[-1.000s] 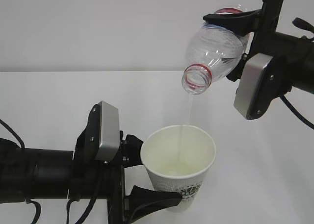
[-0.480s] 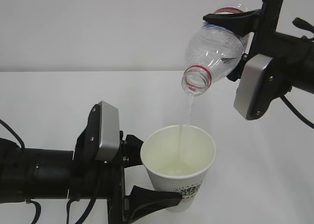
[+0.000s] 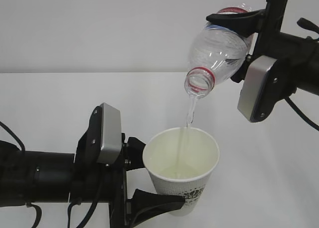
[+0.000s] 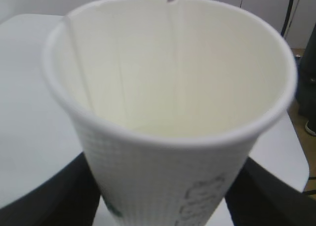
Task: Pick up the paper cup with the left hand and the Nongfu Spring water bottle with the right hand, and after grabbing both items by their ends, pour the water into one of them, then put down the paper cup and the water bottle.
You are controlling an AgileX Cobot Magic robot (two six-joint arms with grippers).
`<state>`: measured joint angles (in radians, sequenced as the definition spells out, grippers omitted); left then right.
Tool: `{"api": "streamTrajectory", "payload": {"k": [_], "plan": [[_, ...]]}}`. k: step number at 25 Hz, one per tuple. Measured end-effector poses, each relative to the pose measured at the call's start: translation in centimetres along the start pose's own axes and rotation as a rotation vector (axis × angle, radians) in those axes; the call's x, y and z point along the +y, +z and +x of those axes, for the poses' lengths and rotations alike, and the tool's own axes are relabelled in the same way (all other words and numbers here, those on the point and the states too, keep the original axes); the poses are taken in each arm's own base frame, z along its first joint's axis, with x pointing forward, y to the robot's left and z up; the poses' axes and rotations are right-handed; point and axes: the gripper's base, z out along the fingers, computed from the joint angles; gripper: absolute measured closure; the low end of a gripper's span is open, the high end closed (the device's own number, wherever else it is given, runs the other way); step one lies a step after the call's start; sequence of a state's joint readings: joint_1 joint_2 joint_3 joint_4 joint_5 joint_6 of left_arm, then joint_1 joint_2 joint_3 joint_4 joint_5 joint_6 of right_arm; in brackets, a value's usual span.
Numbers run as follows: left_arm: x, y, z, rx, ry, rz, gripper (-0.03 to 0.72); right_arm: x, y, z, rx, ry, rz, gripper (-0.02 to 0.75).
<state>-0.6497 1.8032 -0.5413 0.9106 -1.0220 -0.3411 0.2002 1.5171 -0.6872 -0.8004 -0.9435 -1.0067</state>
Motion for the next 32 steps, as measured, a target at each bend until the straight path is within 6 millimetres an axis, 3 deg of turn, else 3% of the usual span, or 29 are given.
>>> {"api": "streamTrajectory", "payload": {"k": [32], "plan": [[0.02,0.00,0.06,0.007,0.038,-0.002,0.153,-0.15,0.05,0.06,0.003,0.001,0.008,0.325]]}}
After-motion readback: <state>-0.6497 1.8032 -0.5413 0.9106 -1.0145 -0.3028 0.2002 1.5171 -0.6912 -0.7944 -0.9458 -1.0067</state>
